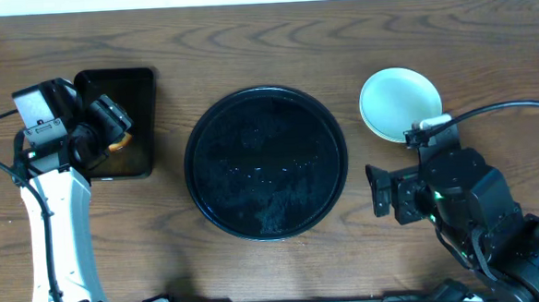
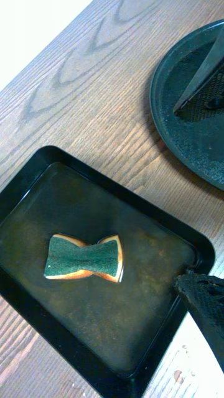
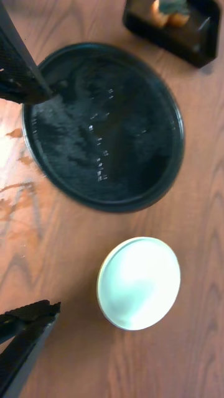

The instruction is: Clean dirty plates on tray and stack at the side

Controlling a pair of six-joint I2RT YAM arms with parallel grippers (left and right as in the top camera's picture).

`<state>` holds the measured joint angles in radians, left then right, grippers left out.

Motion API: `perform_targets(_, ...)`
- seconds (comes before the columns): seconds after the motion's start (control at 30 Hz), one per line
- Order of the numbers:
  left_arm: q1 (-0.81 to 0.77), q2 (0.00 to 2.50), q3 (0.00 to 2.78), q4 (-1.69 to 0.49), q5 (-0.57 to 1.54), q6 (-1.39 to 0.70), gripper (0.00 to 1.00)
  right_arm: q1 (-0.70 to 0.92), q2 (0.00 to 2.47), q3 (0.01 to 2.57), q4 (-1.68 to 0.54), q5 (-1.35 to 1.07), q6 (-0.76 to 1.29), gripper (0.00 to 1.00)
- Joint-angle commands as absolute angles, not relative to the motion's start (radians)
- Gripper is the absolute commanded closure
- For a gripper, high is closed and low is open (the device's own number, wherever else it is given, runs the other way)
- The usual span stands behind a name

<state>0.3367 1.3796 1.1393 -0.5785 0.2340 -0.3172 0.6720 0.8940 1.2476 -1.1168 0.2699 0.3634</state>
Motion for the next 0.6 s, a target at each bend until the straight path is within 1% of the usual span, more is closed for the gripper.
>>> perform_targets(0.0,0.340,1.382,1.136,-0.580,0.239,-0.319,0.21,0.671,0.897,1.246,-1.134,0.280,0.367,0.01)
perform_targets(0.13,0.340,1.382,1.136,-0.580,0.239,-0.319,0.21,0.643,0.872,1.180,-1.092,0.280,0.369,0.01)
perform_targets(0.27,0.340,1.382,1.136,-0.580,0.239,-0.319,0.21,0.535,0.812,1.026,-0.939,0.214,0.341,0.01)
perform_targets(0.4,0.340,1.382,1.136,-0.580,0.239,-0.319,0.21,0.342,0.700,0.769,-0.628,-0.029,0.246,0.01)
perform_targets(0.5,0.340,1.382,1.136,-0.580,0.239,-0.319,0.21,0.242,0.614,0.606,-0.415,-0.130,0.200,0.01)
perform_targets(0.53,0.340,1.382,1.136,-0.580,0.239,-0.319,0.21,0.203,0.560,0.518,-0.310,-0.151,0.192,0.01)
perform_targets(0.57,0.340,1.382,1.136,-0.580,0.239,-0.319,0.21,0.184,0.521,0.463,-0.255,-0.151,0.193,0.01)
